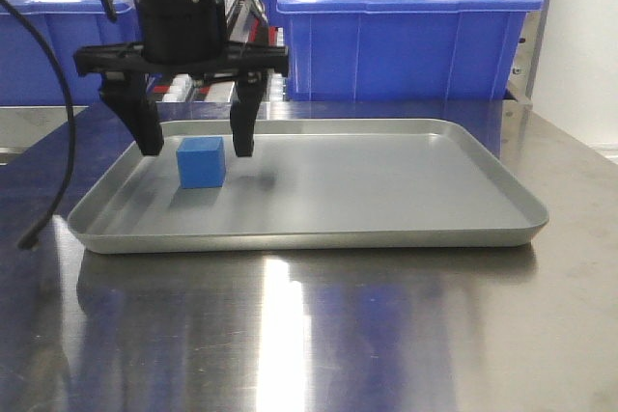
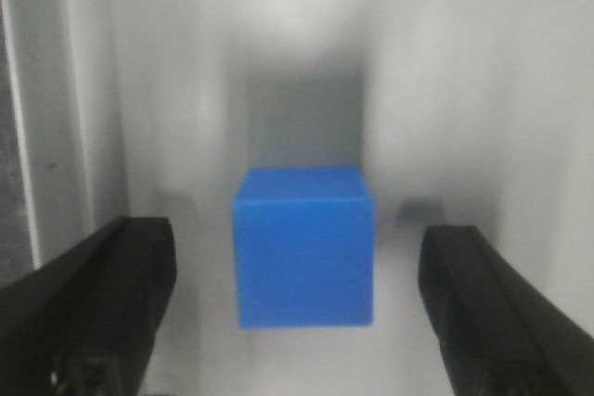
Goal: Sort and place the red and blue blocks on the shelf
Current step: 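Lower the left gripper around the blue cube and close it, then lift the blue cube up off the tray with the left gripper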
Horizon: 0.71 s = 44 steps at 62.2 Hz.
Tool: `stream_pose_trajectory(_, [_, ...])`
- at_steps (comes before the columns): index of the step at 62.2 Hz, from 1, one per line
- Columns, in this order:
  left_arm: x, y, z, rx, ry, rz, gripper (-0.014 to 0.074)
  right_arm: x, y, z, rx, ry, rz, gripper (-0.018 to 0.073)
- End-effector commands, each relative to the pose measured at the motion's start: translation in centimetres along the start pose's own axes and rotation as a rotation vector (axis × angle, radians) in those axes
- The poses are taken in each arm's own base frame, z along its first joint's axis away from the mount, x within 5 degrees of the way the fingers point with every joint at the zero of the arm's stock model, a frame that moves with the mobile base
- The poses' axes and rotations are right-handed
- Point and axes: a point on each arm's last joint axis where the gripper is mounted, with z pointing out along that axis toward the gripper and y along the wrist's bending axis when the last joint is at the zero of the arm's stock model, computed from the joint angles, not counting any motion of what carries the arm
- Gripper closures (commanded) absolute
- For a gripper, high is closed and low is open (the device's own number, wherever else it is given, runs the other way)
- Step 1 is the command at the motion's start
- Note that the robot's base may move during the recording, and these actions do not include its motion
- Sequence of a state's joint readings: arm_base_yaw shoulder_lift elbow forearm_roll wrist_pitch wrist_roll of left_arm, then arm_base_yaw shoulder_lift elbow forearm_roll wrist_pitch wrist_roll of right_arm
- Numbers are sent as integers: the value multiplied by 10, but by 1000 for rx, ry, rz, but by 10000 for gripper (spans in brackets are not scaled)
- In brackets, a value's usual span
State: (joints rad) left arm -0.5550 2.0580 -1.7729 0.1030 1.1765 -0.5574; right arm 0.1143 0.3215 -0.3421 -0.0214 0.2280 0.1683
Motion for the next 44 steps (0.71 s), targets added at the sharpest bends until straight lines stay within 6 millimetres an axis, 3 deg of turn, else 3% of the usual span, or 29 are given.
stream_pose_trajectory(1, [-5,-1,-28,42,-85,-14,31,-16,2,-2,-11,-106,-3,508])
stream_pose_trajectory(15, [-4,-2,-28,45,-83,-41,62,-16,2,-2,-11,-106,-3,508])
stream_pose_trajectory(22, [-4,-2,-28,45,-83,-41,169,-16,2,-2,-11,-106,-3,508])
stream_pose_trajectory(35, [-4,-2,-28,45,-83,-41,479,-16,2,-2,-11,-106,-3,508])
stream_pose_trajectory(44, [-4,-1,-33,52,-93,-43,461,-16,2,-2,-11,-106,-3,508])
